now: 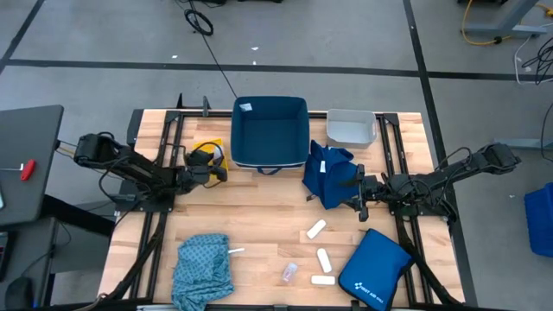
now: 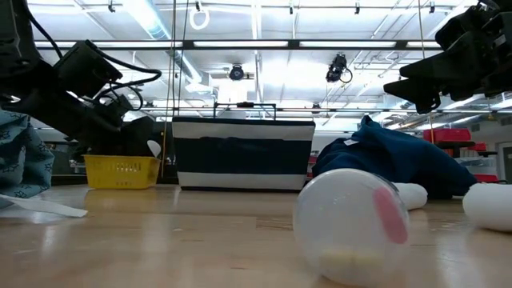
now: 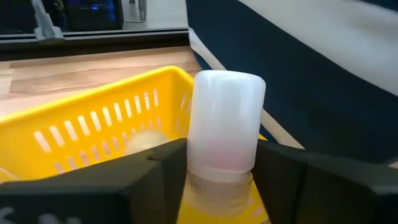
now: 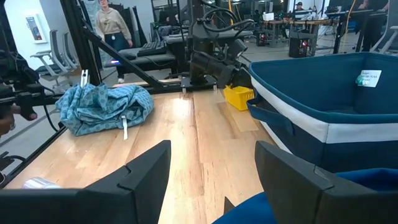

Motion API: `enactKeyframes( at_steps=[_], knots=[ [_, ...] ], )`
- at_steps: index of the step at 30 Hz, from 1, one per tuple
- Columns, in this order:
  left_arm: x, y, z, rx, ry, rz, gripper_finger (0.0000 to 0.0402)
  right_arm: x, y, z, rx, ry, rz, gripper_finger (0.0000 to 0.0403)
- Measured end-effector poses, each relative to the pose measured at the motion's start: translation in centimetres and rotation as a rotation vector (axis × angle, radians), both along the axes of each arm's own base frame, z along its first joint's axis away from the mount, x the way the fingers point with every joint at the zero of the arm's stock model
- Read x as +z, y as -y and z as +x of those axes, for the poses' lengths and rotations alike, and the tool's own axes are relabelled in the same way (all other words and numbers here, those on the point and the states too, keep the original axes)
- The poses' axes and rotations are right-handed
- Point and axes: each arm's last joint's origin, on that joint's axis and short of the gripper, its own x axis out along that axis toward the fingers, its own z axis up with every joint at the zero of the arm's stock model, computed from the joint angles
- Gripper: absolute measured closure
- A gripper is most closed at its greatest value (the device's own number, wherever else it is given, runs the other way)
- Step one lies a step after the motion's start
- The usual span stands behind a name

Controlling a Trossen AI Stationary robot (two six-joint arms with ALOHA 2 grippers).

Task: Pick & place medical supplies in basket/bin
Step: Put the top white pill bottle into the bin, then put the white pill bottle into the basket

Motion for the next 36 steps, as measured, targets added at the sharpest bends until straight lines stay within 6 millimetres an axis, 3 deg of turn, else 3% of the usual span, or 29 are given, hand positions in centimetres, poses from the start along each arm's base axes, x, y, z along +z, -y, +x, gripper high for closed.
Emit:
enactKeyframes(
  at_steps=[5,8,20,36],
  knots=[
    [0.1,0.0,0.1,-0.005,0.007,0.001,0.0107,0.0,0.0,0.0,0.000,0.000,0.000,0.0160],
    [0.1,0.0,0.1,-0.011,0.008,0.006,0.0071,0.0,0.0,0.0,0.000,0.000,0.000,0.0160],
    [1.3,0.1,0.7,-0.085,0.045,0.074,0.0116,0.0,0.0,0.0,-0.001,0.000,0.000,0.0160],
    [3.0,1.1,1.5,-0.217,0.080,0.208,0.0118,0.0,0.0,0.0,-0.001,0.000,0.001,0.0160]
  ],
)
